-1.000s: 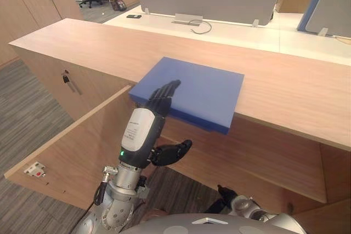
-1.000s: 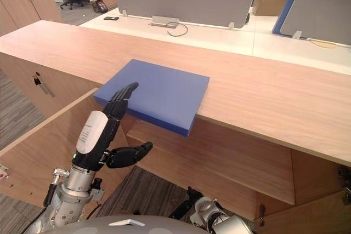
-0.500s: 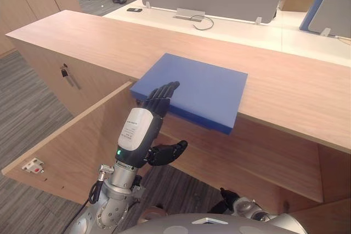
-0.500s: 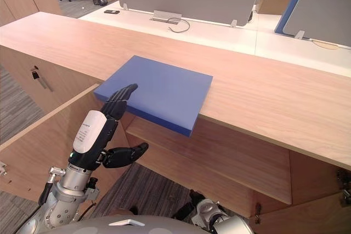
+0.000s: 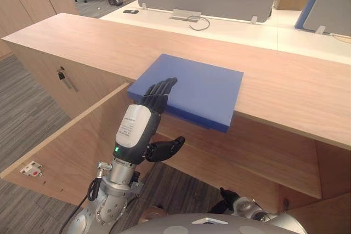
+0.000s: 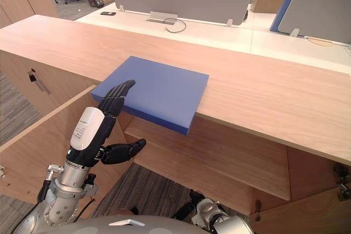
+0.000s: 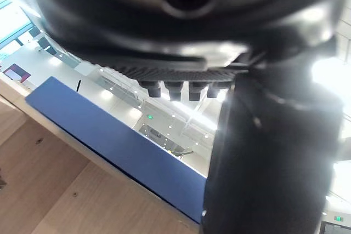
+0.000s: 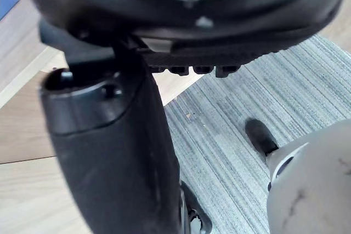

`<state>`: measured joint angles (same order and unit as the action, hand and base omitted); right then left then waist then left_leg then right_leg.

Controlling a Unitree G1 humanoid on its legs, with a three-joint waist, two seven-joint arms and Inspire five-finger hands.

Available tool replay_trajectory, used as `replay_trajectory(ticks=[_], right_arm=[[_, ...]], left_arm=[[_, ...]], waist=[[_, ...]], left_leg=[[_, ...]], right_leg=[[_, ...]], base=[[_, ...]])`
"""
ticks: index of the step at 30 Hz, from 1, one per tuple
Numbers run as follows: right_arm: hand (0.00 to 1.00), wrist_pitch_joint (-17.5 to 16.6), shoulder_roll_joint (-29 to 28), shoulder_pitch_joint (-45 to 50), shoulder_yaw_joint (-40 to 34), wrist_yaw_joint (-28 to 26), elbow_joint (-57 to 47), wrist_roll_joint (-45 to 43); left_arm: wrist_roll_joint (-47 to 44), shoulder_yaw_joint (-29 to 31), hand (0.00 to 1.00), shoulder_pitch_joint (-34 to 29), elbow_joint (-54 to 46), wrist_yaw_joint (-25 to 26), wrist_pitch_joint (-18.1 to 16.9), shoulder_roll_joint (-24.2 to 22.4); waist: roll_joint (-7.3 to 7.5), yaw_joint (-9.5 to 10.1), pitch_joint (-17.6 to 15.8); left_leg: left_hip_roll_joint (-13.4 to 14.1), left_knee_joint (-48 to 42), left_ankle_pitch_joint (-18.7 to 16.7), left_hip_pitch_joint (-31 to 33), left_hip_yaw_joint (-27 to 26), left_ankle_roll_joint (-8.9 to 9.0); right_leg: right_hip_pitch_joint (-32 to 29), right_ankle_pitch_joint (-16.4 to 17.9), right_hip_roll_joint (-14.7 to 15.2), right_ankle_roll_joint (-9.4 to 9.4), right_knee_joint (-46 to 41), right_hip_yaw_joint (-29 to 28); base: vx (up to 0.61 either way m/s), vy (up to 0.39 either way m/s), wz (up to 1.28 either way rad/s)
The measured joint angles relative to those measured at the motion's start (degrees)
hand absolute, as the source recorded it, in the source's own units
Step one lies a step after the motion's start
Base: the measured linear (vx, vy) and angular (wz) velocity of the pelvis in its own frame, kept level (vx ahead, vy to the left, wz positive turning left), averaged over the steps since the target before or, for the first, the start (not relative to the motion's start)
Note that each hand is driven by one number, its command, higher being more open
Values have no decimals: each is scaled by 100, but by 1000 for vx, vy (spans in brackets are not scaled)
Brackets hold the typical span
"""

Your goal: Walk over to the cabinet, pick up the folder, carry it to the office cabinet, place the folder inside the office cabinet, then close the office cabinet door

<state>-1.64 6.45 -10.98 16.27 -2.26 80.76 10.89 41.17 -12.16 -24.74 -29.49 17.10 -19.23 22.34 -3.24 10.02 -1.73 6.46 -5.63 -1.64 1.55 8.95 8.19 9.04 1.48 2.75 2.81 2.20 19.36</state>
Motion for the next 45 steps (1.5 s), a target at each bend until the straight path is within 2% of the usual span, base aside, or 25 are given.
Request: replay_trajectory(ticks=[3,9,15,24,34,39,40,45], right_arm=[[100,0,-1,0,1,0,-1,1],[100,-1,0,1,1,2,-7,5],[100,0,0,3,0,6,-18,12],[100,0,-11,43,1,7,-51,216],[100,1,-57,126,0,-1,-75,217],[100,1,-66,126,-1,-8,-81,218],[100,1,-66,126,-1,-9,-81,218],[100,1,-76,137,-2,-40,-103,225]], left_arm=[[27,-25,100,41,31,2,46,1],[271,-235,100,277,472,1,83,13],[507,-275,100,324,480,22,165,17],[900,-490,100,884,885,121,311,131],[1122,-498,100,1367,896,244,465,257],[1144,-483,100,1377,913,251,569,271],[1145,-482,0,1385,932,251,570,276],[1154,-461,0,1623,1279,254,690,278]], waist=[[-1,-75,-9],[4,-103,-12],[-7,-155,-5],[-27,-248,65],[34,-286,176],[34,-363,199],[33,-370,202],[57,-386,315]], left_leg=[[5,-2,-6,-8,-35,2],[14,-15,-24,-26,-94,-1],[28,-13,-38,-78,-181,-4],[39,-11,-59,-89,-307,-16],[43,-3,-68,-90,-414,-31],[45,10,-69,-98,-441,-33],[46,10,-69,-99,-444,-33],[60,34,-69,-102,-508,-33]], right_leg=[[-8,-1,1,-1,1,-32],[-16,-3,2,-2,1,-90],[-19,-7,3,-7,2,-168],[-75,-38,10,-6,12,-297],[-98,-115,11,-3,95,-407],[-106,-122,13,-2,100,-429],[-107,-123,13,-2,101,-430],[-147,-134,8,-5,109,-481]], base=[[4,28,-5],[4,20,-4],[1,31,-7],[-6,33,-8],[-1,18,-5],[-3,6,-1],[0,0,0],[4,19,-5]])
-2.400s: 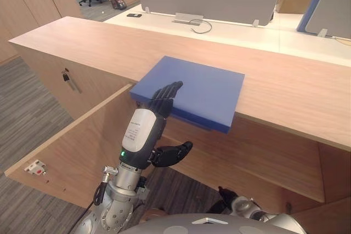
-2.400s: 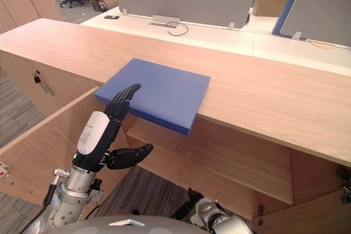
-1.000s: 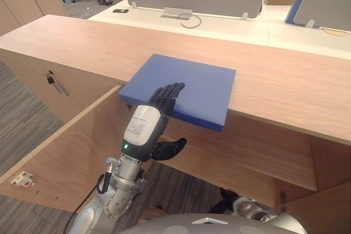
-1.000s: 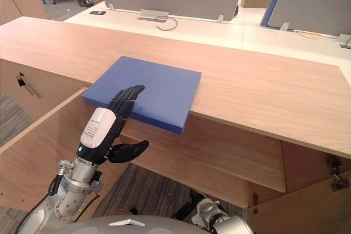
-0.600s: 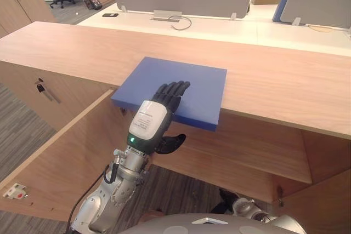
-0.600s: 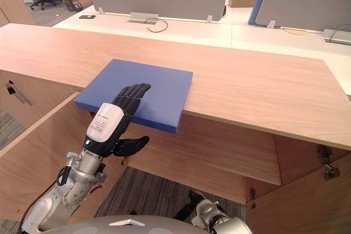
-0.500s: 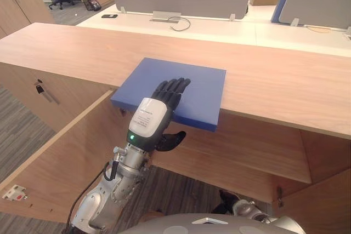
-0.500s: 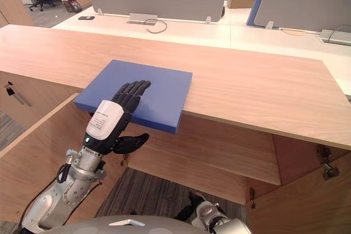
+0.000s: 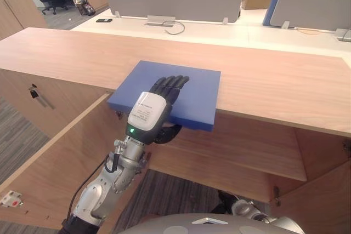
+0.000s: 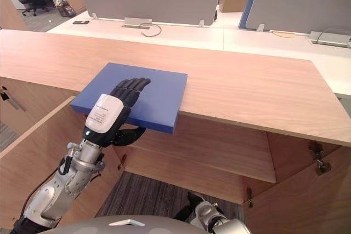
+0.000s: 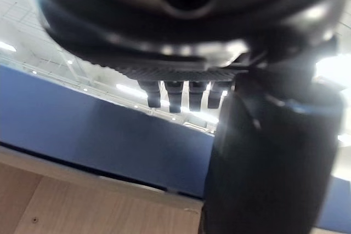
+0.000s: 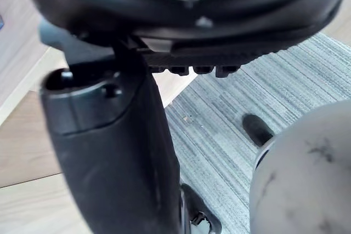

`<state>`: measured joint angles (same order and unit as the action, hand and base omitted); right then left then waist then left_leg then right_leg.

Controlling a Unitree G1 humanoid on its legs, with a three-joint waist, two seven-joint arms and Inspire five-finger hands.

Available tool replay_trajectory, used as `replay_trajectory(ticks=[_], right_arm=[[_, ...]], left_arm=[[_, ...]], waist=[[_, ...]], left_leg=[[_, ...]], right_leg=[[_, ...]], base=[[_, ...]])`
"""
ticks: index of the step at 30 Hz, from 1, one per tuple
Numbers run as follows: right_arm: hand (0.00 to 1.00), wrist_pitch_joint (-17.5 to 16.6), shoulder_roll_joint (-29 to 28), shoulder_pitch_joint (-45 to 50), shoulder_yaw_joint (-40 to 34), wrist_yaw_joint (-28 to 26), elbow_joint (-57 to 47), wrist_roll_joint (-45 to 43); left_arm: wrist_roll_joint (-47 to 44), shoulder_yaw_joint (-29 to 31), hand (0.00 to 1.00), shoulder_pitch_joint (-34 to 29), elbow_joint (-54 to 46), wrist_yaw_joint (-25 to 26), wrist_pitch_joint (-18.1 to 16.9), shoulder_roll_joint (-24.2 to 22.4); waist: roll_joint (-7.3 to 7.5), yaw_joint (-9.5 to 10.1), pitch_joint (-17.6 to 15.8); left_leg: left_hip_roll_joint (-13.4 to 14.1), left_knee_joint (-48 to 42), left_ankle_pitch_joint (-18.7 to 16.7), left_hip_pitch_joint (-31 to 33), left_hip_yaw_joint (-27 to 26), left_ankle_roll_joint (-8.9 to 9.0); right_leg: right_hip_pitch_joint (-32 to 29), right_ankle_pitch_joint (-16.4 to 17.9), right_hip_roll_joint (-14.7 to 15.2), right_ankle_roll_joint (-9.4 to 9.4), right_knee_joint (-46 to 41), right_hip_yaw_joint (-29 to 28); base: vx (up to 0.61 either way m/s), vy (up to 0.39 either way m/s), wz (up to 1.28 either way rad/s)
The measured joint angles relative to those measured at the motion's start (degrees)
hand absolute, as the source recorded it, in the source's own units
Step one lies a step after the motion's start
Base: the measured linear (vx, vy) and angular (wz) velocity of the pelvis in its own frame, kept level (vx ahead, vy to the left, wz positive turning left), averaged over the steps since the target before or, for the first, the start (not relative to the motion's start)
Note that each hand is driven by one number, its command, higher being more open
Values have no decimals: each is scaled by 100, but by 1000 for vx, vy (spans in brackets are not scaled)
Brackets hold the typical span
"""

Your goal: Walk over to the cabinet, pick up the folder, carry it to the office cabinet, place the folder inside the office cabinet, then close the office cabinet door

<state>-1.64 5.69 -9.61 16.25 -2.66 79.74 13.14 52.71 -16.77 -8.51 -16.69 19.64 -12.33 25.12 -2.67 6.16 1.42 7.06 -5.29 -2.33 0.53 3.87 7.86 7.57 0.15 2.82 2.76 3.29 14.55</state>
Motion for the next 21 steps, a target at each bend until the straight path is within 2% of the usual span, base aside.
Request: replay_trajectory(ticks=[4,6,13,18,21], right_arm=[[100,1,-2,25,0,-44,-149,1],[100,2,-14,35,2,-60,-178,3],[100,3,-93,35,3,-69,-252,4],[100,5,-97,35,1,-74,-423,16],[100,3,-103,23,-58,-67,-432,10]], left_arm=[[177,47,0,93,222,56,118,-5],[246,121,0,232,387,255,101,-6],[355,567,0,621,677,499,139,-69],[424,725,0,630,779,562,272,-96],[422,1094,0,629,700,585,514,-498]], waist=[[29,-8,38],[33,-2,32],[42,-18,22],[18,-30,6],[9,-25,-13]], left_leg=[[8,46,3,-28,-59,-2],[8,103,21,-127,-90,-4],[5,389,139,-313,-135,-5],[-1,492,168,-389,-138,-6],[1,519,168,-377,-168,-7]], right_leg=[[-30,-15,1,2,-1,-52],[15,-17,9,6,0,-55],[52,-29,16,33,91,-56],[69,-29,21,36,110,-56],[70,-30,25,35,113,-81]], base=[[7,25,-10],[7,23,-7],[-4,7,-2],[0,0,0],[31,17,-3]])
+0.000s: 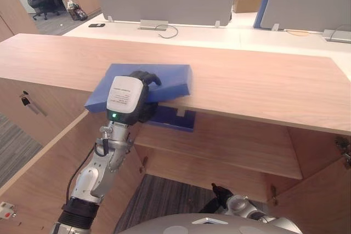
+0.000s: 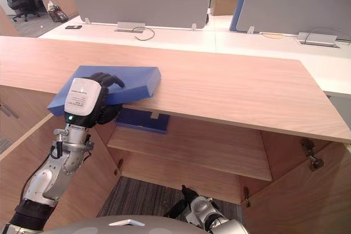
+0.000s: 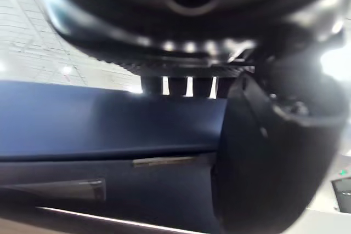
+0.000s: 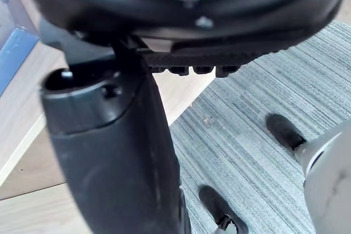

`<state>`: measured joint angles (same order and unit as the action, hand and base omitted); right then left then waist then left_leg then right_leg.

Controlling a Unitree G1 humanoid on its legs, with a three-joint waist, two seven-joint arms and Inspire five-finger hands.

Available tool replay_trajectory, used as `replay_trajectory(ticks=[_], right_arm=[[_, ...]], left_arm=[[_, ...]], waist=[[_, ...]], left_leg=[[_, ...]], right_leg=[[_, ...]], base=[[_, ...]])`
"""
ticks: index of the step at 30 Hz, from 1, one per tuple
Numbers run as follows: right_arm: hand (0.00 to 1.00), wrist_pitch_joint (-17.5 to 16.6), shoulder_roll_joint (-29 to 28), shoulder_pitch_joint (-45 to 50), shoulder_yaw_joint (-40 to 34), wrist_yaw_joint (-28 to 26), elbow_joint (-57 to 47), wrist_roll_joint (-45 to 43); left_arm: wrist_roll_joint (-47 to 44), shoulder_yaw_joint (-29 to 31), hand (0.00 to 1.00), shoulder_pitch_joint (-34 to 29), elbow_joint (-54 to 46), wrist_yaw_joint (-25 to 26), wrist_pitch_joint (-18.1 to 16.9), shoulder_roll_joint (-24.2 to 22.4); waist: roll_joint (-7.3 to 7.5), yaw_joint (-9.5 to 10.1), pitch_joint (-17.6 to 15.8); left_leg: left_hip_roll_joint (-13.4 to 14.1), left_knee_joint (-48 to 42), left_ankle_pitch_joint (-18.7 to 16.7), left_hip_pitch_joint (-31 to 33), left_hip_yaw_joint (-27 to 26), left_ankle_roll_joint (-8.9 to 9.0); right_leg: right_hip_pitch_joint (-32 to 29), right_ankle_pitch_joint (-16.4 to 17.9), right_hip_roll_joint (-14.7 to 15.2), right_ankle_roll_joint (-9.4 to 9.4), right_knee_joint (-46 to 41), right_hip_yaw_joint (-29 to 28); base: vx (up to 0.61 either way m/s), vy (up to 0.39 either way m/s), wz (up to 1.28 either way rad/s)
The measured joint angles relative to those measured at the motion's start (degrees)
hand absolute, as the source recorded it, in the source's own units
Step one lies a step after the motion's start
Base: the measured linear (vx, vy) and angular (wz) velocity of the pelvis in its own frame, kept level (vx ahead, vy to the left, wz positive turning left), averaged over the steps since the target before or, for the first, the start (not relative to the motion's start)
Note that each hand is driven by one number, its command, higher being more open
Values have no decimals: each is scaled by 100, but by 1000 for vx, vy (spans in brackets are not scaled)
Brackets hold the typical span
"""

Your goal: Walk over to the cabinet, pick up the folder, carry it to the office cabinet, place the folder inside the office cabinet, then close the office cabinet door

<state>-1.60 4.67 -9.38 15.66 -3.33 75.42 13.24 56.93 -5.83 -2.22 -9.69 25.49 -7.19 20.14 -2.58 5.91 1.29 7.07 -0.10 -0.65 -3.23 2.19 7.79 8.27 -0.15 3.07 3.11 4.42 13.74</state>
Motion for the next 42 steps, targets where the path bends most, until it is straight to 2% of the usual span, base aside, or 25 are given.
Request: replay_trajectory(ticks=[4,7,8,9,10,13,14,17,19,22,26,27,34,38,42], right_arm=[[100,5,-6,57,-80,2,-151,-41],[100,7,27,361,-222,3,-1116,-222],[100,7,71,582,-250,-4,-1736,-359],[100,-7,191,961,-252,-60,-2920,-718],[100,-61,292,1192,-259,-228,-3633,-1119],[100,-322,541,1790,-269,-717,-5268,-2115],[100,-350,581,1885,-261,-807,-5486,-2281],[100,-377,835,2250,-231,-1539,-6246,-3457],[100,-372,1034,2260,-160,-1823,-6350,-3812],[100,-247,1622,2231,-33,-2244,-6679,-4118],[100,28,2830,2025,286,-2868,-7057,-4462],[100,64,2978,1970,364,-2933,-7100,-4536],[100,497,4276,973,1637,-3692,-7786,-5052],[100,700,4715,477,2173,-4072,-8237,-5538],[100,770,4730,-73,2457,-4142,-8437,-5904]], left_arm=[[-295,631,0,-13,-701,71,392,-651],[-1165,1244,0,-292,-1562,206,491,-1088],[-1561,1429,0,-439,-1839,242,485,-1203],[-2135,1664,0,-645,-2219,281,470,-1319],[-2459,1862,0,-738,-2395,313,469,-1379],[-2939,2326,0,-752,-2764,394,467,-1403],[-2983,2393,0,-752,-2844,413,466,-1409],[-3174,2692,0,-730,-3137,464,306,-1414],[-3229,2759,0,-704,-3148,467,227,-1414],[-3468,2762,0,-658,-3145,366,202,-1416],[-3715,2764,0,-631,-3123,71,194,-1417],[-3717,2764,0,-625,-3115,41,194,-1417],[-3937,2614,0,-594,-2890,-382,191,-1420],[-3936,2318,0,-541,-2868,-597,189,-1418],[-3937,2179,0,-469,-2868,-718,185,-1382]], waist=[[17,-7,-112],[25,-22,-162],[24,-56,-164],[18,-89,-169],[17,-127,-170],[27,-155,-166],[30,-164,-164],[42,-207,-157],[23,-224,-154],[-21,-189,-154],[-41,-140,-156],[-46,-137,-157],[-238,-85,-127],[-301,38,-147],[-312,66,-148]], left_leg=[[19,-22,-14,18,-45,-6],[52,-134,-113,78,-189,8],[60,-185,-166,69,-241,2],[70,-281,-255,78,-323,-3],[77,-360,-323,77,-380,-9],[132,-552,-492,80,-582,-11],[142,-578,-517,85,-612,-12],[161,-572,-543,83,-712,-1],[161,-567,-548,82,-740,-3],[159,-561,-550,84,-792,-5],[155,-573,-550,84,-776,-7],[155,-578,-550,84,-770,-7],[154,-743,-585,117,-723,-57],[161,-883,-617,205,-682,-66],[163,-967,-637,242,-671,-72]], right_leg=[[-34,-1,-14,-2,1,-65],[-125,-8,-37,-10,-1,-181],[-125,-8,-42,-10,-1,-241],[-134,-8,-42,-10,-1,-314],[-130,-7,-43,-10,0,-372],[-160,-7,-70,-10,0,-574],[-168,-7,-77,-10,0,-603],[-234,-7,-103,-11,0,-710],[-256,-7,-116,-12,-1,-744],[-302,-9,-123,-14,-27,-791],[-298,-8,-123,-14,-41,-784],[-296,-8,-124,-15,-45,-781],[-291,9,-123,-30,-157,-769],[-327,11,-125,-32,-227,-756],[-332,10,-123,-32,-260,-760]], base=[[28,17,-7],[33,25,-25],[51,41,-27],[50,54,-32],[38,60,-33],[15,46,-34],[12,35,-30],[28,27,-18],[19,18,-11],[20,28,-9],[2,8,0],[-13,22,3],[-32,20,2],[-55,23,4],[-43,24,1]])
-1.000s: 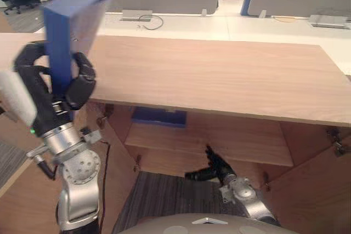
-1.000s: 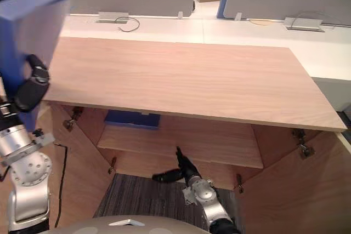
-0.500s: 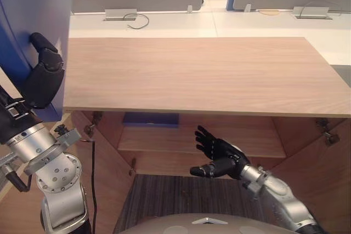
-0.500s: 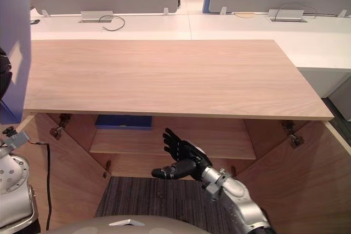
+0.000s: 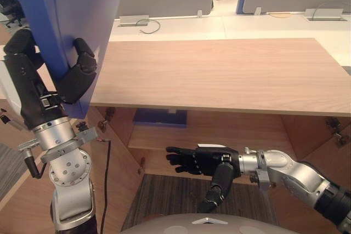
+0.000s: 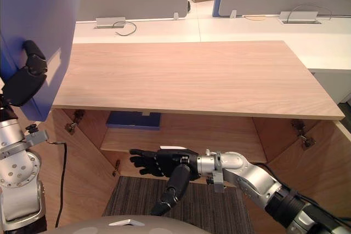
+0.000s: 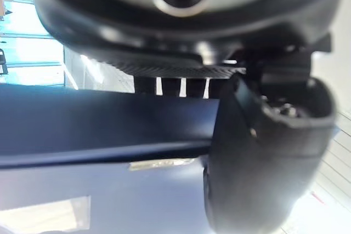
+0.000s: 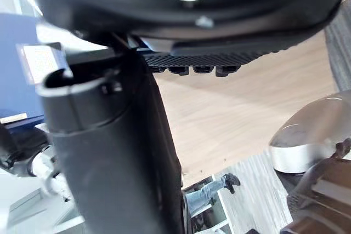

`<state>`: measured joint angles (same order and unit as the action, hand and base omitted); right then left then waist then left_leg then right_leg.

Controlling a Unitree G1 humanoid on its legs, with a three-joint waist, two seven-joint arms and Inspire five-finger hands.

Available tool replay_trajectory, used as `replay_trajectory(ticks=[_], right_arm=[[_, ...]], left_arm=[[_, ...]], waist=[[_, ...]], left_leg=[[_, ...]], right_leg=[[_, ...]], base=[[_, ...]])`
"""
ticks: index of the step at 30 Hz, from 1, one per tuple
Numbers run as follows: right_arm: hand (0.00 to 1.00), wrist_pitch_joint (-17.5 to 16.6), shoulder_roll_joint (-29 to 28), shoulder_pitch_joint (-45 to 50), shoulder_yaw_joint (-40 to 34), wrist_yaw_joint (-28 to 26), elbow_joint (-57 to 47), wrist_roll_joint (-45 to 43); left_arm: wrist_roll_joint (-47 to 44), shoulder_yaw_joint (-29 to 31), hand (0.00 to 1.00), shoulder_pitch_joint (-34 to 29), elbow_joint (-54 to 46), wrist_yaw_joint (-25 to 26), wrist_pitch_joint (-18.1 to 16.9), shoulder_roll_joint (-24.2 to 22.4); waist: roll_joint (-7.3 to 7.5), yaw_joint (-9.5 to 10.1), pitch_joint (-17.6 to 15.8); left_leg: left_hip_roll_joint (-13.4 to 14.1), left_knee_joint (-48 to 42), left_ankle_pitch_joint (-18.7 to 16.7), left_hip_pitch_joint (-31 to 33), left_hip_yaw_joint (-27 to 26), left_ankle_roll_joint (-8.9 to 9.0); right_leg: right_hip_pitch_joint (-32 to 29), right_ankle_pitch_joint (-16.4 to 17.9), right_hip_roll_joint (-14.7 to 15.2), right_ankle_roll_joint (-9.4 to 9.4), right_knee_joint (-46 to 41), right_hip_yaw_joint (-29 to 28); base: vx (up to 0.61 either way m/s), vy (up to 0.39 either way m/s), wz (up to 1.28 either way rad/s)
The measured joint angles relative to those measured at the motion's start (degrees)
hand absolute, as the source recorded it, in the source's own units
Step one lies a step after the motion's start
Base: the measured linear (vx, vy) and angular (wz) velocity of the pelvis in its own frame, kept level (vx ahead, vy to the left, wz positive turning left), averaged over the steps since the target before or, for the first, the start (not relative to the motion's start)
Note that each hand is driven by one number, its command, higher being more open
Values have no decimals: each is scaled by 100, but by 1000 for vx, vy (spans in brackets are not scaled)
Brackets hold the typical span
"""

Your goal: Walk over to the cabinet, pick up the folder, carry it to the office cabinet, place the folder inside the office cabinet, then close the office cabinet door

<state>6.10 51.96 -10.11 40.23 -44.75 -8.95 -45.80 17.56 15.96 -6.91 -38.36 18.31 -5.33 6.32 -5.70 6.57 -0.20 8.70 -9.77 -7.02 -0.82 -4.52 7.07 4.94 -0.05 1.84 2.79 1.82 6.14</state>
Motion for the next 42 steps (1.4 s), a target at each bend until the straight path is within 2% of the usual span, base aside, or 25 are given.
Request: replay_trajectory(ticks=[3,5,6,8,9,10,12,16,19,24,28,31,37,42], right_arm=[[100,9,-145,-300,-107,34,-165,-359],[100,11,-621,-310,-640,162,-169,-529],[100,9,-1146,-310,-1280,307,-165,-644],[100,-75,-1739,-315,-1991,506,-152,-924],[100,-274,-2146,-350,-2475,710,-146,-1186],[100,-414,-2313,-385,-2673,831,-143,-1320],[100,-1053,-2756,-517,-3245,1281,-136,-1894],[100,-1866,-2995,-552,-3627,1937,-37,-2491],[100,-2127,-3014,-551,-3884,2404,52,-2532],[100,-2151,-2896,-553,-3998,2650,246,-2301],[100,-2102,-2869,-554,-4009,2777,303,-1986],[100,-1945,-2692,-628,-3943,2778,460,-1771],[100,-1887,-2553,-707,-3888,2790,485,-1256],[100,-1886,-2444,-1405,-3846,2853,635,-826]], left_arm=[[0,-75,0,43,0,-32,0,75],[-4,-85,0,54,3,-33,0,76],[-74,-88,0,54,13,-35,-5,76],[-275,-89,0,53,36,-35,-46,78],[-536,-80,0,52,90,-40,-172,81],[-819,-65,0,51,127,-74,-265,87],[-2108,-8,0,23,224,-273,-550,128],[-4232,133,0,-47,258,-871,-869,150],[-5589,181,0,-39,336,-1316,-1138,328],[-6516,207,0,-8,683,-1948,-1239,736],[-7014,211,0,77,1053,-2338,-1237,877],[-7399,211,0,281,1437,-2619,-1230,1020],[-7649,168,0,567,1821,-2973,-1207,1199],[-7802,-17,0,766,2035,-3331,-1138,1297]], waist=[[-8,24,5],[-14,21,3],[-30,16,-7],[-40,15,-11],[-42,21,-11],[-42,22,-11],[-40,16,-11],[-42,-45,-10],[-40,-71,-9],[-34,-81,-6],[-11,-89,7],[23,-64,15],[144,-80,88],[176,-120,112]], left_leg=[[4,-39,-9,42,-8,7],[5,-61,-15,45,-12,8],[8,-87,-24,47,-16,7],[8,-99,-29,47,-15,5],[8,-106,-33,46,-13,3],[8,-110,-35,46,-12,3],[9,-121,-48,40,-8,2],[21,-203,-115,40,-5,-4],[31,-215,-141,34,-27,8],[78,-318,-217,20,-46,20],[80,-325,-223,18,-73,16],[92,-384,-249,29,-124,7],[92,-434,-277,36,-177,-6],[101,-532,-312,82,-218,-11]], right_leg=[[-65,-1,0,0,-52,-15],[-64,-2,2,1,-57,-18],[-61,-2,1,1,-61,-21],[-55,-4,3,2,-61,-20],[-48,-4,4,2,-60,-16],[-45,-4,4,2,-59,-15],[-26,-5,5,2,-50,-11],[41,-11,-1,5,1,-7],[54,-25,-7,4,33,-26],[108,-31,-17,1,52,-48],[119,-70,-20,-4,100,-82],[126,-120,-25,0,142,-139],[124,-145,-13,11,149,-179],[146,-233,-8,14,251,-200]], base=[[-29,24,-3],[0,0,0],[0,0,0],[0,0,0],[0,0,0],[0,0,0],[0,0,0],[0,0,0],[2,15,-3],[2,23,-3],[-10,14,-4],[-23,31,-8],[-26,36,-4],[-29,31,-3]])
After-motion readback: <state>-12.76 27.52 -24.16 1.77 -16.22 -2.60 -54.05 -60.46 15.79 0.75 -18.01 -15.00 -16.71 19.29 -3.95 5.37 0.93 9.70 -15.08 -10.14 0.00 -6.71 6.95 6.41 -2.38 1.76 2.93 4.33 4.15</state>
